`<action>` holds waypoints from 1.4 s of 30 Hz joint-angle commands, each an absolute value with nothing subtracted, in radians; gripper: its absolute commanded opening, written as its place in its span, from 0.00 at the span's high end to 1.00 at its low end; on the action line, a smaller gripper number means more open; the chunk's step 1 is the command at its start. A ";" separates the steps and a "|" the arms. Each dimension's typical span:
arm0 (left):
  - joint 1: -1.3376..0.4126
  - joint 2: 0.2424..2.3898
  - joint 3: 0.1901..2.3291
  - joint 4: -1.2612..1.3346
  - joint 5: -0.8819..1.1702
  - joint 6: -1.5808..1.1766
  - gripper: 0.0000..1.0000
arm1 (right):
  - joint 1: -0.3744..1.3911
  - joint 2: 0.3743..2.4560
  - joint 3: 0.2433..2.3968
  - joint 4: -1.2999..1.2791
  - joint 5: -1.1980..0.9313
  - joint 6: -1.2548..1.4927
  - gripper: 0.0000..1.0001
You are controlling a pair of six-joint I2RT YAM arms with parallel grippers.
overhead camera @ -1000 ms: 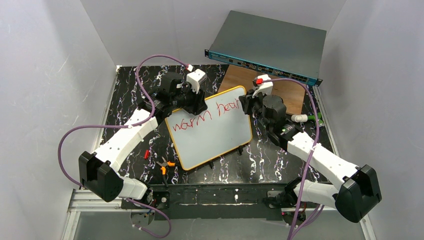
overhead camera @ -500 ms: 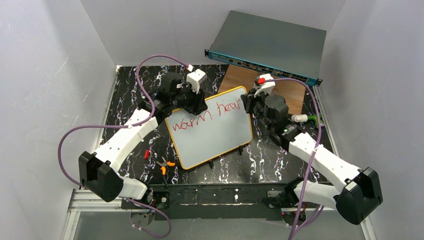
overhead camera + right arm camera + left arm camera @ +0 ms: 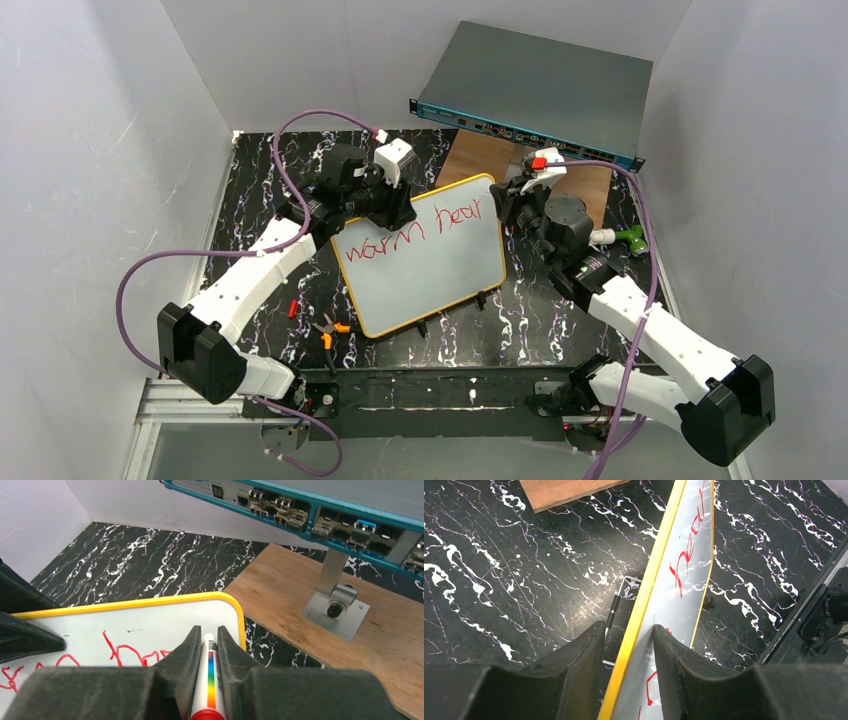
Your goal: Write a sentence on the whiteboard
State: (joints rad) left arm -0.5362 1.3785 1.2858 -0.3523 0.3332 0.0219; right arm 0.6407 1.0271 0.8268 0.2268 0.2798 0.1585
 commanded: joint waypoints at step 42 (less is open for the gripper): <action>-0.537 1.339 1.321 -0.326 0.345 0.034 1.00 | 0.634 1.058 0.788 0.301 0.256 0.219 0.99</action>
State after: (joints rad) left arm -0.5362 1.3785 1.2858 -0.3527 0.3332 0.0223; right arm 0.6369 1.0458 0.7563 0.2276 0.2607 0.2111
